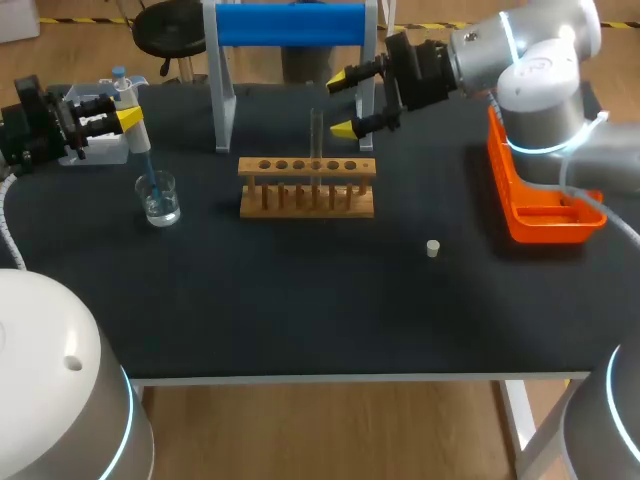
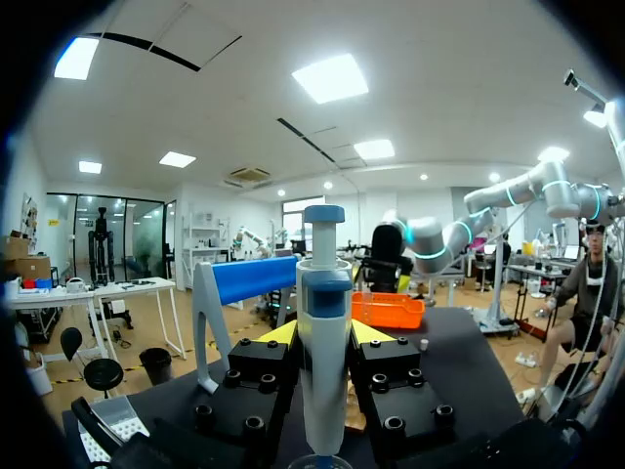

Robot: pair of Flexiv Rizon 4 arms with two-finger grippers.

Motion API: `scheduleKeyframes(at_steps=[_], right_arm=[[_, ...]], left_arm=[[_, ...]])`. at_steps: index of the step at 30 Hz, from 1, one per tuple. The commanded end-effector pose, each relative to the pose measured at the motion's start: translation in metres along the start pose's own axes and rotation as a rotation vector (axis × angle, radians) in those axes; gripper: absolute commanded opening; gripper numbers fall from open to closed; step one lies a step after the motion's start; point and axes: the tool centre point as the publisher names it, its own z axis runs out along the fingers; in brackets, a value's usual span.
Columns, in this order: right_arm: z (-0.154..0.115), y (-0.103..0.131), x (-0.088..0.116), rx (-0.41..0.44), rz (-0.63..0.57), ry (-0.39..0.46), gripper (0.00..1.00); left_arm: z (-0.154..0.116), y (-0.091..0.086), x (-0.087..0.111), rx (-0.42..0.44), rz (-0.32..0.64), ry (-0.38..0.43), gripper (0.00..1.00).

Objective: Invert the test tube, pick up the pipette, mount the tip to pipette, aspirate from beaker and dispense into the tube, eject the tip, return the pipette, and cap with the stopper.

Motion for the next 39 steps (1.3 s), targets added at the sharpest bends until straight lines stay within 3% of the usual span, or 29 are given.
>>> scheduleKeyframes(at_steps=[1, 18, 39], right_arm=[[0.008, -0.010, -0.006, 0.000, 0.013, 0.007, 1.00], [0.032, -0.027, -0.008, 0.033, 0.073, -0.006, 1.00], [0.055, -0.046, -0.012, 0.150, 0.072, -0.068, 1.00]], left_arm=[[0.000, 0.000, 0.000, -0.001, 0.000, 0.000, 0.00], [0.000, 0.000, 0.000, -0.001, 0.000, 0.000, 0.00], [0.000, 0.000, 0.000, -0.001, 0.000, 0.000, 0.00]])
